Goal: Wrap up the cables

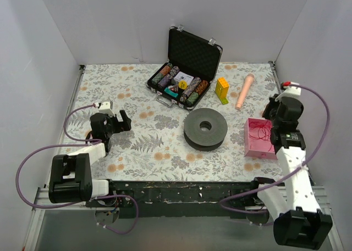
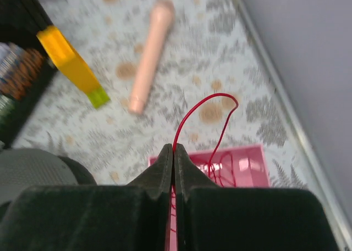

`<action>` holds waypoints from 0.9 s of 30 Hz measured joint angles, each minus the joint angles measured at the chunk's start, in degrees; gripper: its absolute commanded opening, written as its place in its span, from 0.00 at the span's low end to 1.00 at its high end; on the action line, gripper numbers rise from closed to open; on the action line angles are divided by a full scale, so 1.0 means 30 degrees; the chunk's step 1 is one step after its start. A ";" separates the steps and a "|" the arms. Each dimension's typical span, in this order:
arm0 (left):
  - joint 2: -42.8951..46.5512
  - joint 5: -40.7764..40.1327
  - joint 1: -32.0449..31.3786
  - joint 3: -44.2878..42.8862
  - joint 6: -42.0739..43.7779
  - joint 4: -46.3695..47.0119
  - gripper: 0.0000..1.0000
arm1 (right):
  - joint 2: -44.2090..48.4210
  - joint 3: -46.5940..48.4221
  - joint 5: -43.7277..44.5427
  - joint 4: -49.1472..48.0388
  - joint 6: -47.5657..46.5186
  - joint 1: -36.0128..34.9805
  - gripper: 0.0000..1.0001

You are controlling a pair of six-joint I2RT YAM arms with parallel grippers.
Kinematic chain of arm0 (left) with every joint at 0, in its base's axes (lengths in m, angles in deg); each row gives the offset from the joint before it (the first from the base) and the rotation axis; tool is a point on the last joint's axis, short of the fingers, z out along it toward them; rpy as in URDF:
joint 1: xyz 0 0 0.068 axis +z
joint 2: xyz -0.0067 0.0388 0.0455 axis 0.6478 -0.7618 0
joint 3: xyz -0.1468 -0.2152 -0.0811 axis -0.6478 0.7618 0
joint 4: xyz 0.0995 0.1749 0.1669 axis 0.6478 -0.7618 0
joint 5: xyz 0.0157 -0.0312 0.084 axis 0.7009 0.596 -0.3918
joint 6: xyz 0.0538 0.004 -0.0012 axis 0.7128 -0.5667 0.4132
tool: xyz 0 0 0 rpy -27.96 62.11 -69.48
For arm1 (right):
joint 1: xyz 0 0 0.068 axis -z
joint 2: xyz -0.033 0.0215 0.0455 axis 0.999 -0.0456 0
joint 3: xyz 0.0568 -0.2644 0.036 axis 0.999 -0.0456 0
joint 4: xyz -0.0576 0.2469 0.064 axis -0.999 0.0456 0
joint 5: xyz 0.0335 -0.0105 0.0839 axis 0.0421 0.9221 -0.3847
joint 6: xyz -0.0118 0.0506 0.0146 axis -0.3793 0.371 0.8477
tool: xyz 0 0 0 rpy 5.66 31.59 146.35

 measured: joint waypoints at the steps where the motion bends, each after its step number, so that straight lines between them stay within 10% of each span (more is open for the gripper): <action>1: 0.0007 0.0131 0.0000 -0.0051 0.0073 -0.0095 0.98 | 0.0510 0.0845 -0.0189 0.0124 -0.0087 0.0000 0.01; 17: 0.0240 0.5034 0.0000 -0.1749 0.2645 -0.3198 0.98 | 0.5297 0.9224 -0.2441 -0.2477 -0.1596 -0.0007 0.01; 23: 0.0255 0.6623 0.0000 -0.2222 0.3366 -0.4539 0.98 | 0.2798 1.0295 0.0277 0.0000 -0.2514 0.0007 0.01; 27: -0.0029 0.9173 -0.0007 -0.4444 0.4160 -0.6987 0.90 | -0.0488 1.2101 -0.4510 0.1552 -0.2688 0.0087 0.01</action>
